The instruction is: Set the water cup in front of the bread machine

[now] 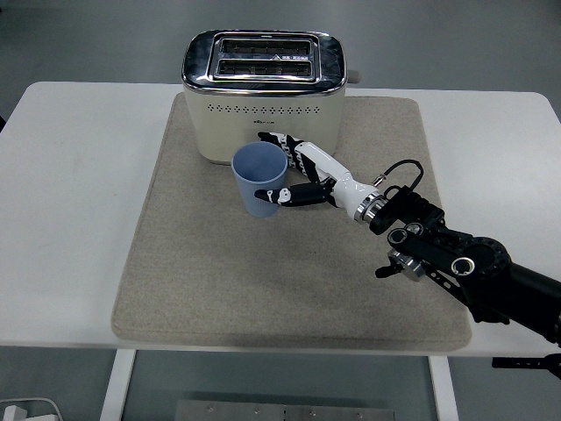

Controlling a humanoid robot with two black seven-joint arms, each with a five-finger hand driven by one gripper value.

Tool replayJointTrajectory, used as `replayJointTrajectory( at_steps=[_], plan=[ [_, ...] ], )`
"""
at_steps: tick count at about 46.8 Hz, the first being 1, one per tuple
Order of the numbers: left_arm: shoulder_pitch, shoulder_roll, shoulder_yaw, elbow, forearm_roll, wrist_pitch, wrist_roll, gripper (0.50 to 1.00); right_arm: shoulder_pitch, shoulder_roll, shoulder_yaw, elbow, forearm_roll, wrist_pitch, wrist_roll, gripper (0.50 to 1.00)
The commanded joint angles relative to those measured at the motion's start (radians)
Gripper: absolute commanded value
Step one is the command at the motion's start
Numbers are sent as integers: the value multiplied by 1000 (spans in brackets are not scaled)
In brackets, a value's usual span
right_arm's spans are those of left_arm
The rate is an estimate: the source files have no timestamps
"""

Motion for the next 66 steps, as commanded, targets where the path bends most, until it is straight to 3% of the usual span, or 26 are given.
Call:
replayJointTrajectory(
  at_steps=[1, 9, 22, 46, 54, 66],
  plan=[
    [0, 0, 0, 0, 0, 0, 0, 1000, 4, -3, 1, 0, 0, 3, 1, 934],
    [0, 0, 0, 0, 0, 0, 0, 1000, 0, -40, 7, 12, 0, 22, 2, 936],
    [0, 0, 0, 0, 0, 0, 0, 1000, -12, -159, 13, 103, 0, 28, 5, 934],
    [0, 0, 0, 0, 0, 0, 0, 1000, -44, -319, 21, 100, 0, 65, 73, 934],
    [0, 0, 0, 0, 0, 0, 0, 1000, -41, -321, 77, 72, 0, 66, 74, 934],
    [0, 0, 0, 0, 0, 0, 0, 1000, -33, -279, 199, -61, 2, 63, 53, 934]
  ],
)
